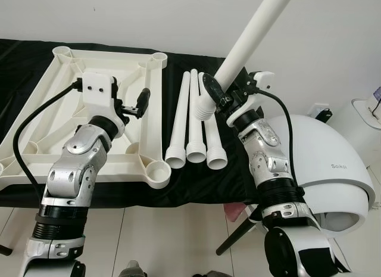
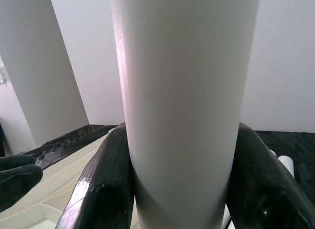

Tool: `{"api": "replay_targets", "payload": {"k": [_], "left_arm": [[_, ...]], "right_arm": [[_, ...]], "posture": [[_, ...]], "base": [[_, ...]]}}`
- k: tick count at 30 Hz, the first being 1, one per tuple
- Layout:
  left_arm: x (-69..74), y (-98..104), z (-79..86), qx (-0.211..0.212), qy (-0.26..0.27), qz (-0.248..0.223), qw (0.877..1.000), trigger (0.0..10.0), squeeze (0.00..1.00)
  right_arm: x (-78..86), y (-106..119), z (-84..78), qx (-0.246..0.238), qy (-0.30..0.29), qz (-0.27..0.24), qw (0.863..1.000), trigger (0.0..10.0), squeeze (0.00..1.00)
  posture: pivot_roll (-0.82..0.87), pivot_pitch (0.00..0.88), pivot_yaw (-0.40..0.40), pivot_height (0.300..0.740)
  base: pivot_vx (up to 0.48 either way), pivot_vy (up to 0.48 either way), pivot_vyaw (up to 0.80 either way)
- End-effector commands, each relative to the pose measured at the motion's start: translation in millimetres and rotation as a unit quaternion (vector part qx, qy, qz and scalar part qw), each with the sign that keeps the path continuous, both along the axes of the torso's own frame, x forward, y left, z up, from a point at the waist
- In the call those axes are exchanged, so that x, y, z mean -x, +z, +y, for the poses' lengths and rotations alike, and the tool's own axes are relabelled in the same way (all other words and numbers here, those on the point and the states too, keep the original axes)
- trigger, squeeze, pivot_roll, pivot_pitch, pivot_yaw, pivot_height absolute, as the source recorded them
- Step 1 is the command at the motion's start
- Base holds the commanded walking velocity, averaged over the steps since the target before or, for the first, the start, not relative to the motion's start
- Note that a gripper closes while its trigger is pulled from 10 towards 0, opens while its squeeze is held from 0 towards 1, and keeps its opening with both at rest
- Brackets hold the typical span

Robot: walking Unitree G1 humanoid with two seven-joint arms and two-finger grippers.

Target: Building children table

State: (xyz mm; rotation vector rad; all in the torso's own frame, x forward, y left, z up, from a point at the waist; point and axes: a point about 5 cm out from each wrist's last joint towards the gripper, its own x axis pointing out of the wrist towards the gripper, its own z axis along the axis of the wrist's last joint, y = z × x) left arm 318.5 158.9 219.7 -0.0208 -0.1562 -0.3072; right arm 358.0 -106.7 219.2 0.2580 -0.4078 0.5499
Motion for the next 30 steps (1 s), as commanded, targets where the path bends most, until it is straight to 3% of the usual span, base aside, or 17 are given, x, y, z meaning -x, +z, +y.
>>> {"api": "replay_targets", "payload": {"k": [1,30], "left_arm": [[-0.2,-3.4,3.6,0.003,0.022,0.005,1.0,10.0,0.0],[-3.2,-1.2,9.4,0.009,0.032,0.005,0.999,10.0,0.0]], "right_arm": [[1.7,1.1,-1.4,0.001,-0.004,-0.005,1.0,10.0,0.0],[2.0,-2.1,-3.1,0.004,-0.014,0.005,1.0,10.0,0.0]], "posture": [[0.08,0.0,-0.038,0.74],[0.08,0.0,-0.033,0.74]], "base": [[0.0,0.281,0.0],[0.0,0.309,0.0]]}}
